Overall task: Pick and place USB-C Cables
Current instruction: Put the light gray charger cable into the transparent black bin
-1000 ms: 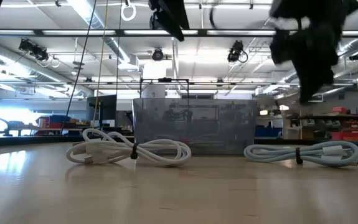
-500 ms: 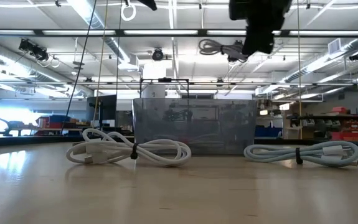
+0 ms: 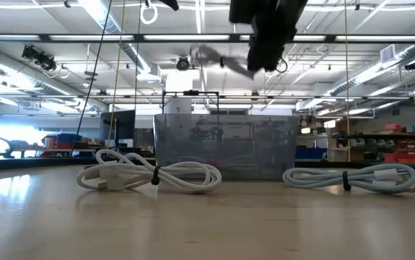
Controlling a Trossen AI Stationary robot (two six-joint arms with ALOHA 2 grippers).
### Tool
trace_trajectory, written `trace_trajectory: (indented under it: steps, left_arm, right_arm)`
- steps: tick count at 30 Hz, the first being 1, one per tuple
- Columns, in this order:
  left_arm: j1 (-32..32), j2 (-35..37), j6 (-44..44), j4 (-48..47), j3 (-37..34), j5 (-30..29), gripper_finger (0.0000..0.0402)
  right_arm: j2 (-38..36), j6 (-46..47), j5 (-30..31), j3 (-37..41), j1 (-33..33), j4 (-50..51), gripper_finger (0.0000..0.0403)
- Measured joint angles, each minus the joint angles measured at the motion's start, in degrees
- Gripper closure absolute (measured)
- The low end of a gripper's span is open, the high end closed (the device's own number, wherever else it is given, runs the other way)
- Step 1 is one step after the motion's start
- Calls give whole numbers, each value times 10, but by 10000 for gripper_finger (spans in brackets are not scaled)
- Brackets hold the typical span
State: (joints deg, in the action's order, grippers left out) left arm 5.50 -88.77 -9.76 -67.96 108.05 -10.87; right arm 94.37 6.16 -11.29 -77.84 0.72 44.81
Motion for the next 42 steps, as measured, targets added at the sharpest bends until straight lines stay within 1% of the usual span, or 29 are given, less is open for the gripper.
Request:
trace_trajectory:
  steps: [4,7,15,21,29,36,39,42]
  left_arm:
    - [0,0,0,-15,0,0,196]
    - [0,0,0,-14,0,0,195]
    - [0,0,0,-14,0,0,196]
    - [0,0,-1,-13,0,0,196]
    - [0,0,-3,-11,0,0,196]
    - [0,0,-3,-11,0,0,196]
    - [0,0,-3,-11,0,0,195]
    - [0,0,-3,-11,0,0,196]
  right_arm:
    - [56,-34,-18,0,-1,2,390]
    - [84,-56,-27,0,-5,2,390]
    - [123,-152,-35,0,-24,0,390]
    - [140,-193,-38,1,-35,1,390]
    - [166,-203,-28,1,-34,-1,390]
    - [187,-203,15,2,-34,7,390]
    - [191,-203,19,2,-33,14,390]
    - [190,-200,9,2,-32,17,389]
